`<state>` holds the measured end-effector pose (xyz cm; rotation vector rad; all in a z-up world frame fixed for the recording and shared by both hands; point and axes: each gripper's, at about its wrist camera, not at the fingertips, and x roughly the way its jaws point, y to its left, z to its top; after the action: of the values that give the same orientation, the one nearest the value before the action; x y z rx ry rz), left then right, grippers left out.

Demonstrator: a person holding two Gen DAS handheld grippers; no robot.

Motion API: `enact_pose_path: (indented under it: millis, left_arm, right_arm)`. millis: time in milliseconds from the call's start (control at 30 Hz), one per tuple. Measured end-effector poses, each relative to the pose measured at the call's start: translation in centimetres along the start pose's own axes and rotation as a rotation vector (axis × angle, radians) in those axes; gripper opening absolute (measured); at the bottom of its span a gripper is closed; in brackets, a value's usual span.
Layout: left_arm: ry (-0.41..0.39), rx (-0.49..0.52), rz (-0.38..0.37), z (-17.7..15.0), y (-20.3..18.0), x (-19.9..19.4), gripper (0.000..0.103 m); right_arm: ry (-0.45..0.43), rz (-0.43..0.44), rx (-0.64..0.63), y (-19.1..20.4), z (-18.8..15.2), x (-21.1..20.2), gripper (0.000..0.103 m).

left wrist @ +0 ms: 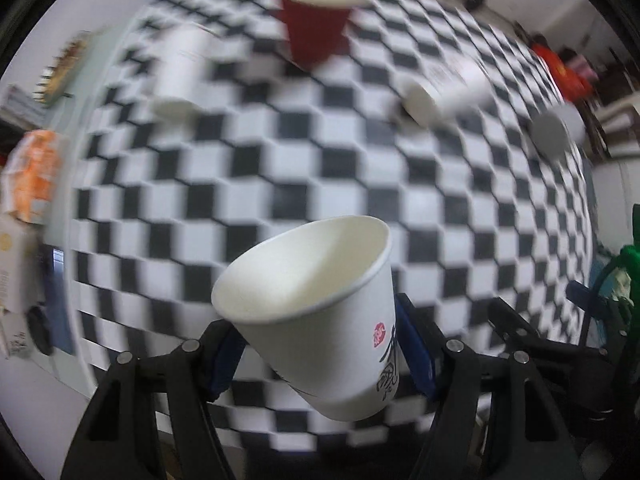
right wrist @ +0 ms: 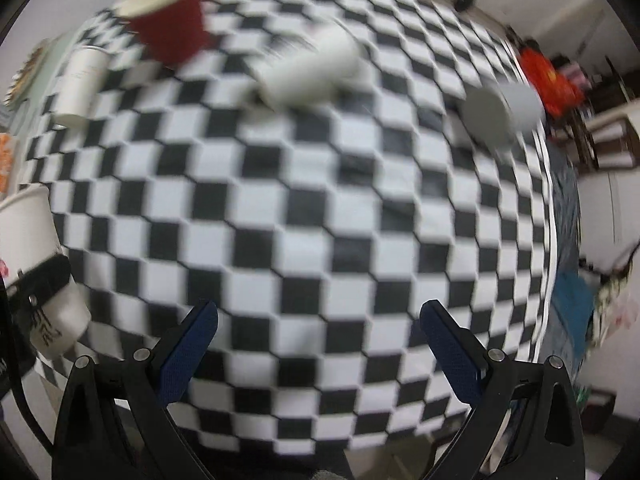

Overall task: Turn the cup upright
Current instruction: 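Lift the white cup with the left gripper and rotate it rim-up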

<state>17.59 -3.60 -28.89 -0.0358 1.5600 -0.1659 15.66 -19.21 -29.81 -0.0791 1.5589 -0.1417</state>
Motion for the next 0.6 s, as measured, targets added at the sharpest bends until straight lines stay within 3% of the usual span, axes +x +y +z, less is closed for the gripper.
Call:
enact_pose_path:
  millis: [200,400,600]
  left_arm:
    - [0.137,0.066,-0.081,-0.9,-6.2,4.3,0.067]
    - [0.161,0.105,-0.082,0.6,-9.2,6.8,0.067]
    - [0.164,0.196,-0.036,2.0,-11.0,8.4,0.067]
  right_arm:
    - [0.061,-0.02,0.093,-5.6,-3.2,3.0,0.102]
    - [0.099,-0.035,0.152,-9.6,-4.2,5.2,0.102]
    - [0.115,-0.044,0.176,-11.4,-4.6,6.3,0.102]
